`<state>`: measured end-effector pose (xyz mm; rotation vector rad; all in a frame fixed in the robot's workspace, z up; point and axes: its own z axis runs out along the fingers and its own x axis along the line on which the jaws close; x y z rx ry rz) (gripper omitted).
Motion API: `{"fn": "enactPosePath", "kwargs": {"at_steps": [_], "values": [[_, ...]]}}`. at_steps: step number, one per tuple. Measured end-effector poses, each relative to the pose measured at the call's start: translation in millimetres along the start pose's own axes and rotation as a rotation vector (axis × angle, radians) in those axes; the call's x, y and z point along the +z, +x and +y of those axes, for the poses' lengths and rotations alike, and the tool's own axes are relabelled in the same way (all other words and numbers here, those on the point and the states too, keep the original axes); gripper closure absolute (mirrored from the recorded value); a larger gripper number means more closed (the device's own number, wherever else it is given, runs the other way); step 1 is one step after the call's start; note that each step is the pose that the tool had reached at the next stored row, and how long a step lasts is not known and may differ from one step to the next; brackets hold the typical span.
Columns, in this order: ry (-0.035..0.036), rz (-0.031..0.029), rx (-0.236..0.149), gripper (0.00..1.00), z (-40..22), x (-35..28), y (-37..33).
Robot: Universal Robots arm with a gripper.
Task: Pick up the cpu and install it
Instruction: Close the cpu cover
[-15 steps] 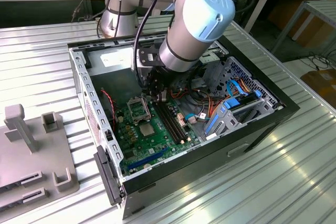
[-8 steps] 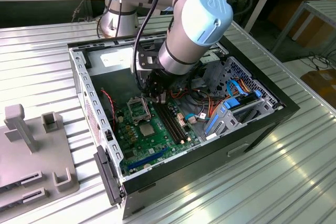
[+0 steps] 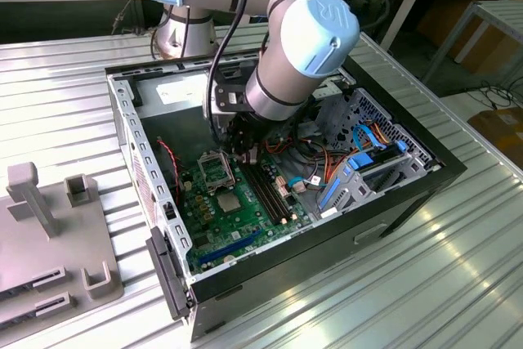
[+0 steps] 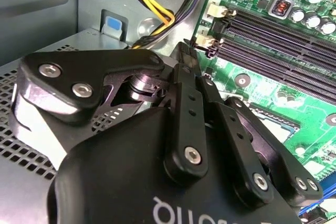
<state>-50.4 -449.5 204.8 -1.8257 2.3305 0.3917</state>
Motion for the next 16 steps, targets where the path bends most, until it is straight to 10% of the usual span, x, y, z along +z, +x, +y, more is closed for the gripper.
{"fn": "enactPosePath", "kwargs": {"at_steps": [16], "values": [[-0.0007, 0.0017, 0.000, 0.89, 0.9, -0.9, -0.1]]}}
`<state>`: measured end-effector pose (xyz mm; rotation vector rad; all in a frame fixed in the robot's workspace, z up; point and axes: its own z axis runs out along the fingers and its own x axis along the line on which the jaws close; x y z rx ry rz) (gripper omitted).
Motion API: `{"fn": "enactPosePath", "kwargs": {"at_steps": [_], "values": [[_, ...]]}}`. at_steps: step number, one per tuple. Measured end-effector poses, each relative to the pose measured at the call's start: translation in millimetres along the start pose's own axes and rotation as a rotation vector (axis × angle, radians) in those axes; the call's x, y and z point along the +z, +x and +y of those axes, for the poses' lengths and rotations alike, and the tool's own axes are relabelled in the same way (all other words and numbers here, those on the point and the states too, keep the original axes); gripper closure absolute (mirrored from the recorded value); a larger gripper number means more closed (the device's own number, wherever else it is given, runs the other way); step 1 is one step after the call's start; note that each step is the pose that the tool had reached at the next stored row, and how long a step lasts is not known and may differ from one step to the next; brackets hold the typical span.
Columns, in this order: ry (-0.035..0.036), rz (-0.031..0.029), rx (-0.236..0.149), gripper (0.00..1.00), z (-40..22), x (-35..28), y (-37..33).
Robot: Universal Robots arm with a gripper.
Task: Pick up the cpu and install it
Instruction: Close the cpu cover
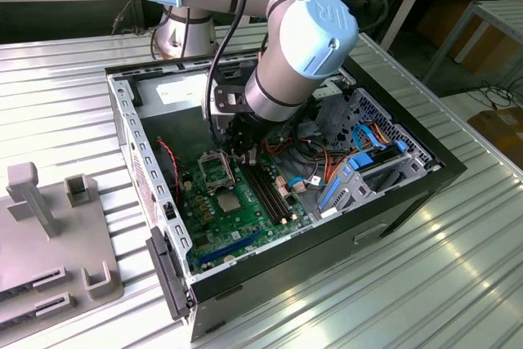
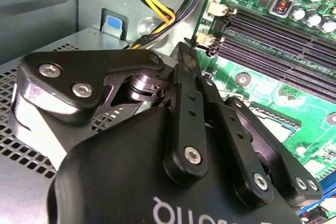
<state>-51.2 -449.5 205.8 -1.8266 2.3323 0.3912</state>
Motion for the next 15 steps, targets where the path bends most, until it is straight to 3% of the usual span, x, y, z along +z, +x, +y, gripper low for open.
{"fn": "enactPosePath", "kwargs": {"at_steps": [3, 6, 15], "values": [[0.0001, 0.0068, 0.001, 0.89, 0.0, -0.1, 0.0], [0.0012, 0.0178, 0.002, 0.89, 0.0, -0.3, -0.1], [0.0004, 0.0211, 0.002, 0.89, 0.5, -3.8, -1.1]]}}
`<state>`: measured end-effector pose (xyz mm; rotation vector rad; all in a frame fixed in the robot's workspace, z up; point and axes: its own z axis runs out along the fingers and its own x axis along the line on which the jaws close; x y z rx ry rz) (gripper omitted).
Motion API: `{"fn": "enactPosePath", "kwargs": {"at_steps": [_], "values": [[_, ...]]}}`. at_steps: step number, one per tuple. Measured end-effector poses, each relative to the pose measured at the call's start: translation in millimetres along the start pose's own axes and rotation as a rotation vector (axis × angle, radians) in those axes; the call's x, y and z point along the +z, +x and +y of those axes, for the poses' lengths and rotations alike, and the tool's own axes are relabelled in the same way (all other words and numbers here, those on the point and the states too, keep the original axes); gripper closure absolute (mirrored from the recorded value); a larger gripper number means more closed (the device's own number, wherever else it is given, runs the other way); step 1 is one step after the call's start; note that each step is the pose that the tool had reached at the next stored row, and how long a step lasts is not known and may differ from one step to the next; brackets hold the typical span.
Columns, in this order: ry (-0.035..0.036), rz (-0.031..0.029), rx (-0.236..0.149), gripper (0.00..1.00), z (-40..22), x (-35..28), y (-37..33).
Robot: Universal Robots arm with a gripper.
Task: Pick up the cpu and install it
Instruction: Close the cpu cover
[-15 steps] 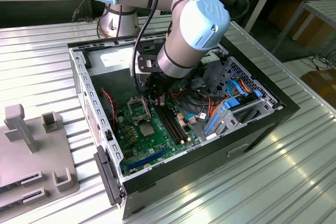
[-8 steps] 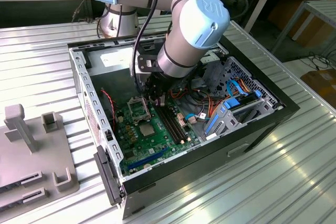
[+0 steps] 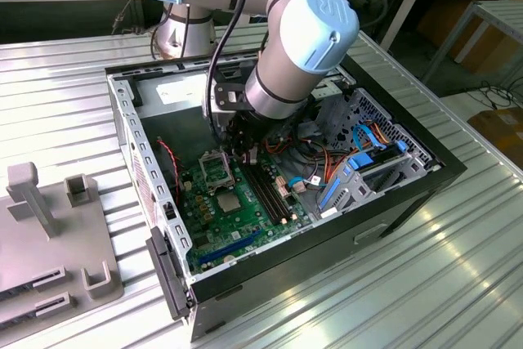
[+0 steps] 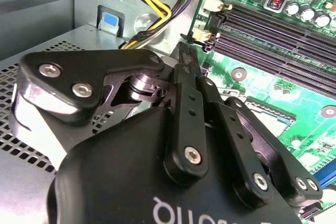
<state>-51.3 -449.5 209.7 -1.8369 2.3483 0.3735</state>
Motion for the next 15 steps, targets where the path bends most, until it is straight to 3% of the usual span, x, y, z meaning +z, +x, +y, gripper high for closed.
{"fn": "enactPosePath", "kwargs": {"at_steps": [2, 8, 15], "values": [[-0.0001, 0.0016, 0.000, 0.89, 0.1, -0.6, -0.1], [0.0008, 0.0154, 0.002, 0.89, 0.4, -3.1, -0.8], [0.0006, 0.0182, 0.002, 0.89, 0.8, -6.5, -1.8]]}}
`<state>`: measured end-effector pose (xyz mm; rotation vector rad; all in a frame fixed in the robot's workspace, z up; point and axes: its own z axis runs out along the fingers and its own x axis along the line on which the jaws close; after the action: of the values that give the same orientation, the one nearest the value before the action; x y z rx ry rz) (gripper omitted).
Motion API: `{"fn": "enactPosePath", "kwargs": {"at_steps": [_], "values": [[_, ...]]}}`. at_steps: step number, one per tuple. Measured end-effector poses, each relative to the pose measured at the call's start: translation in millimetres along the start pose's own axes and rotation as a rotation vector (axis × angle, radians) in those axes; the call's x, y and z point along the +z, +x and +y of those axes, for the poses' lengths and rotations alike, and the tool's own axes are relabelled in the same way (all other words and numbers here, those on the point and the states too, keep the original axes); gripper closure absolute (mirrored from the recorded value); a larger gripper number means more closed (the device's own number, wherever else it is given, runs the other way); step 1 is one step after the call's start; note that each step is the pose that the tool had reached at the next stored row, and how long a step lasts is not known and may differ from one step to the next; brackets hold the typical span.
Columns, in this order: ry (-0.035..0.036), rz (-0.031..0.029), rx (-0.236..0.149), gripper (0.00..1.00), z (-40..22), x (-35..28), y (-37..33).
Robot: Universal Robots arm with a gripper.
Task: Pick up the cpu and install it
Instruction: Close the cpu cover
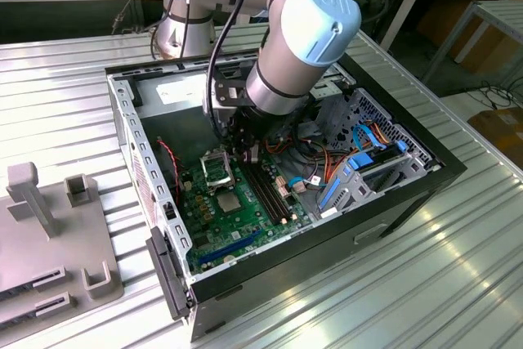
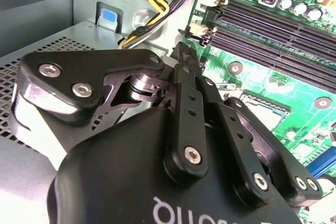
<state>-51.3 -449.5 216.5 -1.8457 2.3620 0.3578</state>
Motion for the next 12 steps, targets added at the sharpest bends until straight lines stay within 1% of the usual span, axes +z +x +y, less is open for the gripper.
{"fn": "enactPosePath", "kwargs": {"at_steps": [6, 7, 8, 9, 10, 12], "values": [[0.0000, 0.0029, 0.000, 0.89, 0.3, -2.6, -0.7], [0.0005, 0.0056, 0.001, 0.89, 0.5, -3.9, -1.0], [0.0024, 0.0181, 0.001, 0.89, 0.8, -6.1, -1.5], [0.0039, 0.0291, 0.002, 0.89, 1.1, -8.3, -2.0], [0.0047, 0.0363, 0.003, 0.89, 1.4, -10.6, -2.6], [0.0049, 0.0384, 0.003, 0.89, 1.6, -11.6, -2.8]]}}
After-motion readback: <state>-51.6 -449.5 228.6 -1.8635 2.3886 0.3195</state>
